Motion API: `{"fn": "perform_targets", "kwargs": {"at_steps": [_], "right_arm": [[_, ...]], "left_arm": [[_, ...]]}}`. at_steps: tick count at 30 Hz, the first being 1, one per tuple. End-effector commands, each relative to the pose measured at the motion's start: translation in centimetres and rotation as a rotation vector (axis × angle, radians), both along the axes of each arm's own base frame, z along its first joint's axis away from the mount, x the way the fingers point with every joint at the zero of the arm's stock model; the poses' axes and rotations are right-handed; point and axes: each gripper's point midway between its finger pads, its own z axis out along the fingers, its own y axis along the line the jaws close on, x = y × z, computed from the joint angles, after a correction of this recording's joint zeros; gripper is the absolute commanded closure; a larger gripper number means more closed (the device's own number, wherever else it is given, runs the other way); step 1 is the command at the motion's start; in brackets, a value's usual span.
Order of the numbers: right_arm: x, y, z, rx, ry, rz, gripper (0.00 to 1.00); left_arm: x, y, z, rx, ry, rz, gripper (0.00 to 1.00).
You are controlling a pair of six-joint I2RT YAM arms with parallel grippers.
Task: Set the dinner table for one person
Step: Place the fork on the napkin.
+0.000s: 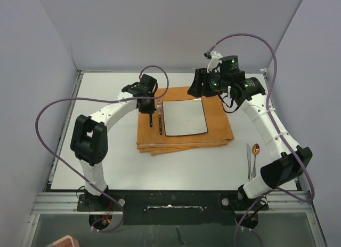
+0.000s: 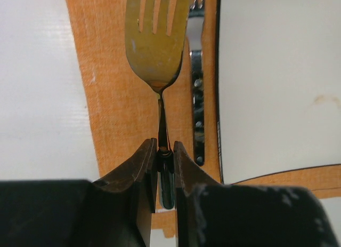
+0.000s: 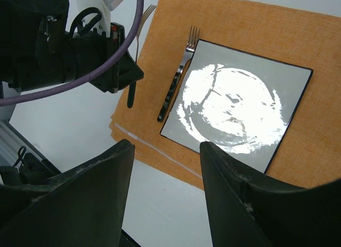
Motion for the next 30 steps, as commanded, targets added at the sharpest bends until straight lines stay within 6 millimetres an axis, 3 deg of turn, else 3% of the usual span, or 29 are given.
{"fn": "perform_targets", "kwargs": {"at_steps": [1,6,14,30], "right_arm": [[-0.6,-0.7,2.9,0.014,-0.092,-0.011,0.47],[-0.7,-0.9,2.9,0.013,-0.092,-0.015,0.47],[-0.5,-0.8,2.6,0.015,-0.084,-0.015,0.47],[0.1,-0.4,2.1,0.022,-0.068,-0.008,0.48]], "left_arm": [[4.3,-2.6,1.9,-0.096,-0.102,0.045,1.00],[4.7,-2.6,0.5,-0.075,-0.082,0.053,1.00],[3.5,-1.9,-2.9,-0.046,-0.034,0.058,1.00],[4.0,-2.3,-5.9,-0.030,0.005,0.043,1.00]]}}
